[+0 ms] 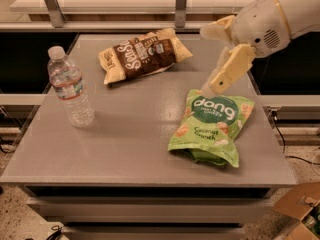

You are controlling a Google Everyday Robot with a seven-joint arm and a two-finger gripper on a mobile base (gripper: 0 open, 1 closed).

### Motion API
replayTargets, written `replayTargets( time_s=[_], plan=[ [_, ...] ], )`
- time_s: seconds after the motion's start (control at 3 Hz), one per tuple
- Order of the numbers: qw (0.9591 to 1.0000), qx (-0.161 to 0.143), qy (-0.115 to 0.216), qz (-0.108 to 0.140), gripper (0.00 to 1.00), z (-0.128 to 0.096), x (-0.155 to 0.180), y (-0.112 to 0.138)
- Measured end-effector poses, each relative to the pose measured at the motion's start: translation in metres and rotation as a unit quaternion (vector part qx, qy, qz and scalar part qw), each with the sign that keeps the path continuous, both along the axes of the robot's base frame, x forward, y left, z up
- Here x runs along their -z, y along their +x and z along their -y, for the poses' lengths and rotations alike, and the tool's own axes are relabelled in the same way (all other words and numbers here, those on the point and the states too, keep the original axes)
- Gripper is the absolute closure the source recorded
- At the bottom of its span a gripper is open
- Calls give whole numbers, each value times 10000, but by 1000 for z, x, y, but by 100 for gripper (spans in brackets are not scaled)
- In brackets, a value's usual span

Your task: Pick water bottle

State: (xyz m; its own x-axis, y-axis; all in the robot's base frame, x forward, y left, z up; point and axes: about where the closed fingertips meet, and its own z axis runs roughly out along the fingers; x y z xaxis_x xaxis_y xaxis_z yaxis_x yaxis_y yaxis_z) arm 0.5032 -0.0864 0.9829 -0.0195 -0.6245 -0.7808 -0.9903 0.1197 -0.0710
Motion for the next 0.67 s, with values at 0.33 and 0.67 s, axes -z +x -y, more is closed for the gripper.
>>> replayTargets(
  time_s=[0.33,0.67],
  plan=[
    [9984,-268,490,-9,0,-33,-1,2],
    [9964,-318,791,13,0,-67,7,2]
  ],
)
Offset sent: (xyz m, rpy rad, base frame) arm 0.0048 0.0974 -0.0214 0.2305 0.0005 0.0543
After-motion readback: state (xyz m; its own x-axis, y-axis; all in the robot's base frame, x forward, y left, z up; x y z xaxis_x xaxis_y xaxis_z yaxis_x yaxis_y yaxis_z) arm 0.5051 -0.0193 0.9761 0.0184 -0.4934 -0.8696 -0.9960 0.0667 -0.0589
